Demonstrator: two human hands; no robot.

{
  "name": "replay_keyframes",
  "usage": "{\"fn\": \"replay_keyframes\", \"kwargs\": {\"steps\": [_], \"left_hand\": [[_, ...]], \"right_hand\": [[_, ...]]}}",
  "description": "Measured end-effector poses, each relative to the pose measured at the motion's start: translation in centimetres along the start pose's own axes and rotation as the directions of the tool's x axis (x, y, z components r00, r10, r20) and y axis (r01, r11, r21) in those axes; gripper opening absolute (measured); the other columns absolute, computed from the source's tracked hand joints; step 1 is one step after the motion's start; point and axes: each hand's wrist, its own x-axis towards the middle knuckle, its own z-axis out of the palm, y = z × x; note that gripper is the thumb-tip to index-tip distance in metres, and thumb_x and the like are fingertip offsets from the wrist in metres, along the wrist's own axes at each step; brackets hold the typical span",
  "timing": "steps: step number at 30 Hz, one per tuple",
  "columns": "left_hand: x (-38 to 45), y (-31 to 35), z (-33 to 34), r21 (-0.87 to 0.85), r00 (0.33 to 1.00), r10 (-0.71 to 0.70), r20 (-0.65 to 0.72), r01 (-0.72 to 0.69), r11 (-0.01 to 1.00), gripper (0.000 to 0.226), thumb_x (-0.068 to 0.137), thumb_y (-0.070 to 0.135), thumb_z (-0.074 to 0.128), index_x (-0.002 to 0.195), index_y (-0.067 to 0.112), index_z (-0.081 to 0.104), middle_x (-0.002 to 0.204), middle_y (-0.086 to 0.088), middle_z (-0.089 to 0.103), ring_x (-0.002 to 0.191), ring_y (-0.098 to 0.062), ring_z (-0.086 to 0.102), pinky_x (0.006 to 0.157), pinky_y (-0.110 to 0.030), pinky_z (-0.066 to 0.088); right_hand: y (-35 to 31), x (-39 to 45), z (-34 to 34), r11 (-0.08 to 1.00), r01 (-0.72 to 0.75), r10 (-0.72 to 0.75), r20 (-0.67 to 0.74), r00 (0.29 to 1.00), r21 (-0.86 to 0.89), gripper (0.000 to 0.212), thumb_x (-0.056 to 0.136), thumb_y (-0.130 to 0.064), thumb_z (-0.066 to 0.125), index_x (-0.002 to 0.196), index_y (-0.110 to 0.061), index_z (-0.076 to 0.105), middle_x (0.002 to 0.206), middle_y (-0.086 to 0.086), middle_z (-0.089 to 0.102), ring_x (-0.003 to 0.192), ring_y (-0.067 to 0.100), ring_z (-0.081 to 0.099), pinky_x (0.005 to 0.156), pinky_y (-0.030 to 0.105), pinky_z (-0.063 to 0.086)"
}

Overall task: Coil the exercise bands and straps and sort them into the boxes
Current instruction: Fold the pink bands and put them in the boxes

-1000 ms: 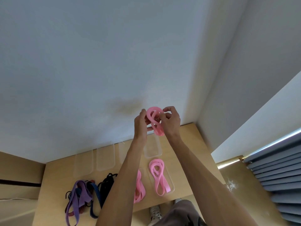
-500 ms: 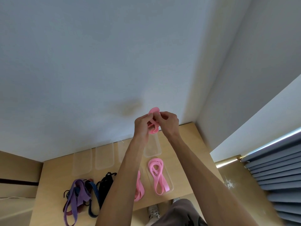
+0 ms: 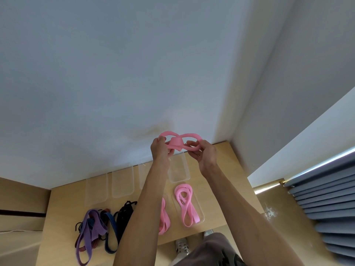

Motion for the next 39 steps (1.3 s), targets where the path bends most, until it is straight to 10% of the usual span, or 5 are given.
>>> {"fn": "replay_keyframes", "kwargs": {"steps": [4, 10, 15, 25, 39], "left_hand": [[0.0, -0.1, 0.3, 0.009, 0.997, 0.07, -0.012, -0.07, 0.998, 0.013, 0.1, 0.017, 0.049, 0.098, 0.01, 0.06, 0.099, -0.013, 0.069, 0.073, -0.02, 0.065, 0.05, -0.021, 0.05], [-0.2, 0.0, 0.8, 0.24, 0.898, 0.418, 0.139, -0.44, 0.865, 0.017, 0.101, 0.014, 0.047, 0.094, 0.014, 0.062, 0.069, 0.005, 0.073, 0.069, -0.02, 0.074, 0.064, -0.034, 0.06], [-0.9, -1.5, 2.3, 0.364, 0.921, 0.37, 0.121, -0.388, 0.847, 0.018, 0.101, 0.02, 0.046, 0.094, 0.015, 0.062, 0.067, 0.007, 0.07, 0.067, -0.01, 0.071, 0.073, -0.035, 0.056], [0.3, -0.5, 1.7, 0.231, 0.988, 0.157, -0.008, -0.151, 0.961, 0.016, 0.095, 0.018, 0.054, 0.086, 0.012, 0.065, 0.074, -0.002, 0.073, 0.074, -0.026, 0.071, 0.071, -0.037, 0.058], [0.4, -0.1, 1.1, 0.357, 0.96, 0.278, -0.034, -0.248, 0.9, 0.016, 0.095, 0.018, 0.05, 0.084, 0.013, 0.06, 0.077, -0.006, 0.076, 0.075, -0.027, 0.072, 0.065, -0.039, 0.061]], "right_hand": [[0.1, 0.5, -0.5, 0.991, -0.093, 0.101, -0.087, 0.991, 0.095, 0.021, 0.089, -0.008, 0.041, 0.083, -0.002, 0.06, 0.085, 0.016, 0.075, 0.078, 0.031, 0.073, 0.071, 0.036, 0.058], [1.0, 1.4, -2.0, 0.76, -0.074, -0.129, -0.261, 0.957, -0.646, 0.023, 0.087, -0.002, 0.041, 0.088, -0.001, 0.065, 0.088, 0.014, 0.07, 0.079, 0.028, 0.063, 0.076, 0.043, 0.053], [0.2, 0.4, -0.4, 0.816, 0.038, -0.003, 0.062, 0.998, -0.577, 0.039, 0.086, -0.007, 0.047, 0.121, -0.017, 0.059, 0.102, 0.006, 0.074, 0.091, 0.021, 0.071, 0.078, 0.037, 0.056], [0.0, 0.1, -0.5, 0.693, 0.237, 0.136, 0.447, 0.884, -0.681, 0.031, 0.079, -0.02, 0.073, 0.108, -0.028, 0.069, 0.097, -0.01, 0.074, 0.089, 0.005, 0.07, 0.073, 0.016, 0.052], [1.6, 1.5, -2.1, 0.805, 0.049, 0.085, 0.197, 0.977, -0.592, 0.032, 0.075, 0.006, 0.07, 0.106, -0.003, 0.074, 0.095, 0.008, 0.075, 0.086, 0.022, 0.068, 0.078, 0.028, 0.055]]}}
